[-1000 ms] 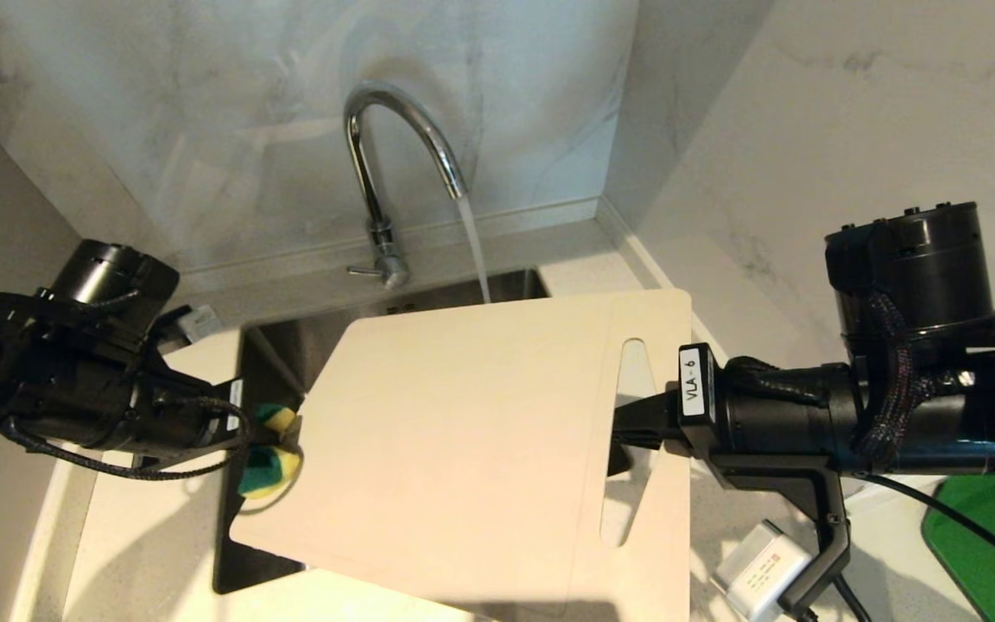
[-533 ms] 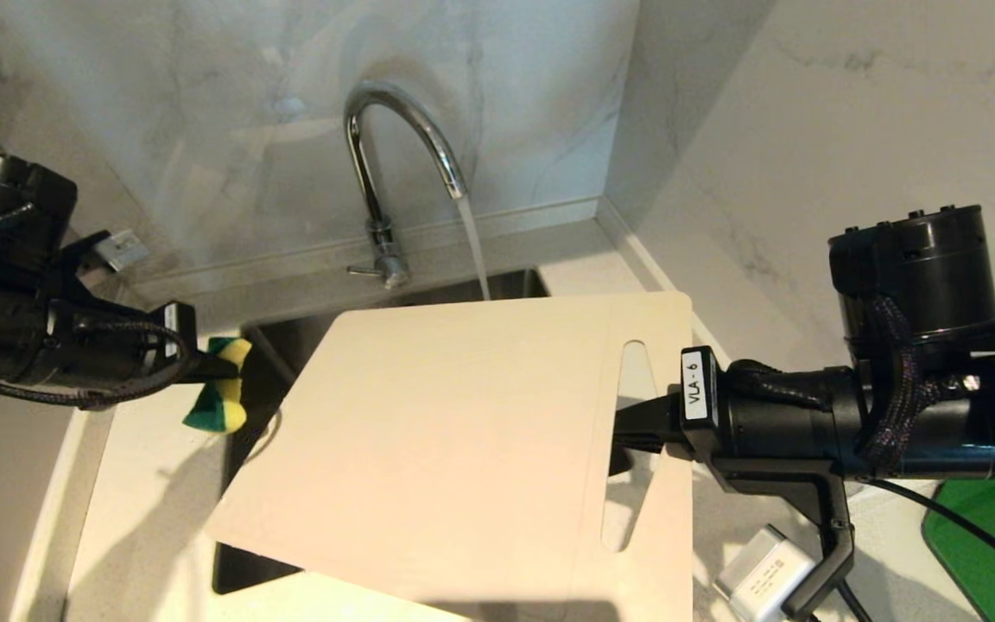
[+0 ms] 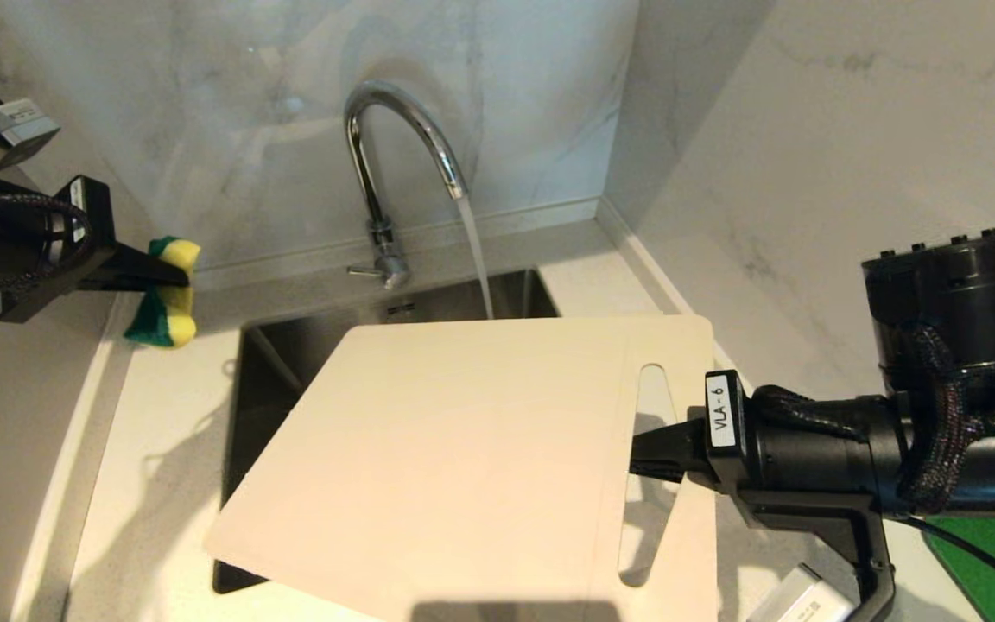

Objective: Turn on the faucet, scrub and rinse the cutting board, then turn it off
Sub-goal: Put down the cutting board

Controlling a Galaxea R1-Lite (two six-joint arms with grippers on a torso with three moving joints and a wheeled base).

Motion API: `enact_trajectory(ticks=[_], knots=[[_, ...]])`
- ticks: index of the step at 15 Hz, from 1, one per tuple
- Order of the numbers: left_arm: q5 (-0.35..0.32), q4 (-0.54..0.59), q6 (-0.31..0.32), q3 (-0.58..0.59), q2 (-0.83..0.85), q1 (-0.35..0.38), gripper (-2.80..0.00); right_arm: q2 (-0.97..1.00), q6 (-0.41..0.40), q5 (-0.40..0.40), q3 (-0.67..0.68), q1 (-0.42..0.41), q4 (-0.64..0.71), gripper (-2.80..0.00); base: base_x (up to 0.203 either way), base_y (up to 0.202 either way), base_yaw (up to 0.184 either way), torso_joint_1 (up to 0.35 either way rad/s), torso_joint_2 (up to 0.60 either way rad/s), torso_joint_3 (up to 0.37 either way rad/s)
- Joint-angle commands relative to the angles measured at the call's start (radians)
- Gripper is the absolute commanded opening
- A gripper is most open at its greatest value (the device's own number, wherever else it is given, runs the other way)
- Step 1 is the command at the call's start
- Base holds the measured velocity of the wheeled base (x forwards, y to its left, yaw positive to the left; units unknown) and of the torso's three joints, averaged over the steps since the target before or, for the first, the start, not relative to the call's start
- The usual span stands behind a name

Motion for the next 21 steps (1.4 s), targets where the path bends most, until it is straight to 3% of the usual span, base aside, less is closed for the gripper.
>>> enact_trajectory(ticks=[1,7,11,15,18,21], knots=[[-0.001,0.006,-0.004,-0.011,0.0,-0.001,-2.8,-0.065,-0.004,0.004,0.055,0.0,0.0,-2.8,0.0,0.0,0.0,0.0,0.0,0.0],[0.006,0.047,-0.003,-0.022,0.005,-0.004,-2.8,-0.223,0.104,0.001,0.165,-0.019,0.0,-2.8,0.0,0.0,0.0,0.0,0.0,0.0],[0.016,0.062,-0.002,-0.025,0.014,-0.017,-2.8,-0.333,0.179,0.001,0.287,-0.128,0.0,-2.8,0.0,0.0,0.0,0.0,0.0,0.0],[0.05,0.065,-0.001,-0.025,0.036,-0.038,-2.8,-0.412,0.202,-0.001,0.321,-0.25,0.004,-2.8,0.0,0.0,0.0,0.0,0.0,0.0],[0.082,0.07,-0.001,-0.027,0.046,-0.064,-2.8,-0.479,0.265,-0.01,0.375,-0.358,0.004,-2.8,0.0,0.0,0.0,0.0,0.0,0.0],[0.098,0.085,-0.001,-0.047,0.057,-0.076,-2.8,-0.536,0.332,-0.114,0.405,-0.415,0.009,-2.8,0.0,0.0,0.0,0.0,0.0,0.0]])
